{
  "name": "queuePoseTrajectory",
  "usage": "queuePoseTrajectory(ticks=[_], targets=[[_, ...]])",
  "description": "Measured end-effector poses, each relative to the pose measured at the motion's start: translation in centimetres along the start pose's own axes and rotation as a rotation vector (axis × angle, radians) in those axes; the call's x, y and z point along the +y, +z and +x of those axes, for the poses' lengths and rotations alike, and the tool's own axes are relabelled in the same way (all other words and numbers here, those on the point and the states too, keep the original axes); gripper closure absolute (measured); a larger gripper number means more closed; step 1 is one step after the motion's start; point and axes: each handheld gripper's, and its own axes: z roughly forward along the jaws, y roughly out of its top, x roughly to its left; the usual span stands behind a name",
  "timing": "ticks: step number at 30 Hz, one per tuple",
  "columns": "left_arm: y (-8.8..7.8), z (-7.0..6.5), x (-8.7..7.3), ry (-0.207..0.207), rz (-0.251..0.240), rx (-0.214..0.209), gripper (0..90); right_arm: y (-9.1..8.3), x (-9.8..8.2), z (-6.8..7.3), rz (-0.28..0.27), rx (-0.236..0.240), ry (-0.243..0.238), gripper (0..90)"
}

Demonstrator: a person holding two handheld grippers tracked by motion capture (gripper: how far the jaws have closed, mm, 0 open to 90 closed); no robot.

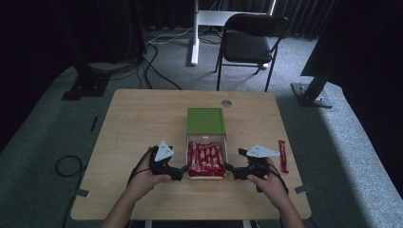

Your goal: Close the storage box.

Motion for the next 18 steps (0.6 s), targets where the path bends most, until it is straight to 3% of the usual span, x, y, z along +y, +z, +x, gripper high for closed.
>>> queuePoseTrajectory(ticks=[11,18], targets=[[0.43,0.54,0.14,-0.02,-0.003,0.0,3.8,0.43,0.17,-0.44,-0.007,-0.004,0.017,12.7],[0.63,0.82,0.43,-0.01,0.002,0.005,3.9,0.69,0.41,-0.67,-0.004,-0.008,0.019,12.7]])
